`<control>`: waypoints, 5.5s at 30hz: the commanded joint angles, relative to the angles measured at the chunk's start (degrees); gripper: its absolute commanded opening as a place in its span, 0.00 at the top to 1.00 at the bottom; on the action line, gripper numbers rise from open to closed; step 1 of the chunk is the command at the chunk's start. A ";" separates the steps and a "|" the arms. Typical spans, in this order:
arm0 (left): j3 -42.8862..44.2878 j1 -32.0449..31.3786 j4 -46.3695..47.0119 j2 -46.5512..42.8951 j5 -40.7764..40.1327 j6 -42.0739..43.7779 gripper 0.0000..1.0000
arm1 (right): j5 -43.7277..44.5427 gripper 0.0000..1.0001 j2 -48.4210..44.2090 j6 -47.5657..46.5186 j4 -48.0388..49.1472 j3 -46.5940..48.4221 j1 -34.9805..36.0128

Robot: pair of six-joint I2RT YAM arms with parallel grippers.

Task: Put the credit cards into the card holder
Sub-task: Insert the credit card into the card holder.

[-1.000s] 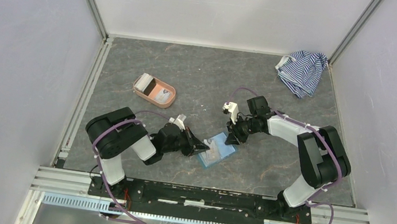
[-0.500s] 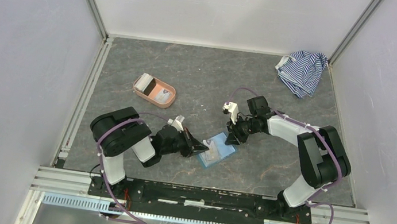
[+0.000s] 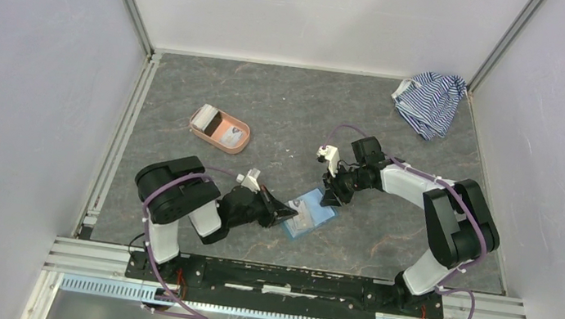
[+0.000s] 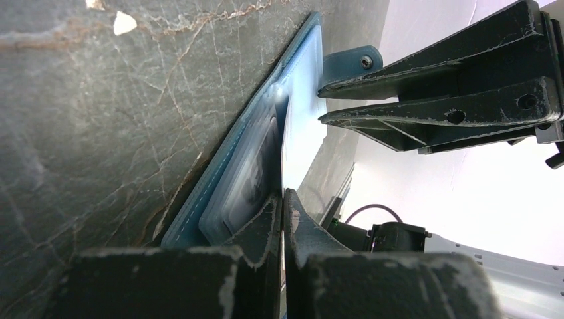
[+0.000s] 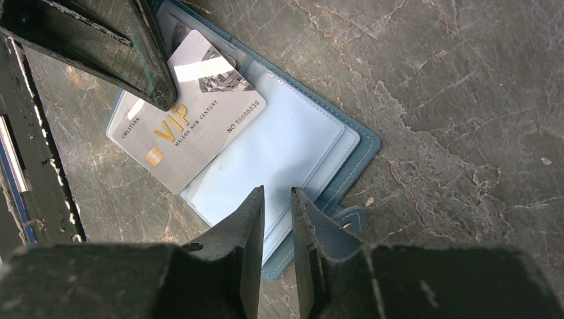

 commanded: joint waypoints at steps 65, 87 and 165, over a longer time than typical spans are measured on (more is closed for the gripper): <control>2.35 -10.36 -8.37 2.41 -20.92 -1.34 0.81 | -1.81 0.73 -2.76 -1.14 -0.36 2.09 0.67; 4.63 -10.38 -19.69 -4.26 -20.34 2.69 0.66 | -2.25 0.73 -3.17 -1.51 -0.79 2.09 0.60; 3.84 -9.23 -16.77 -3.21 -16.59 1.12 0.64 | 17.94 1.00 -12.49 4.40 24.45 -15.25 23.60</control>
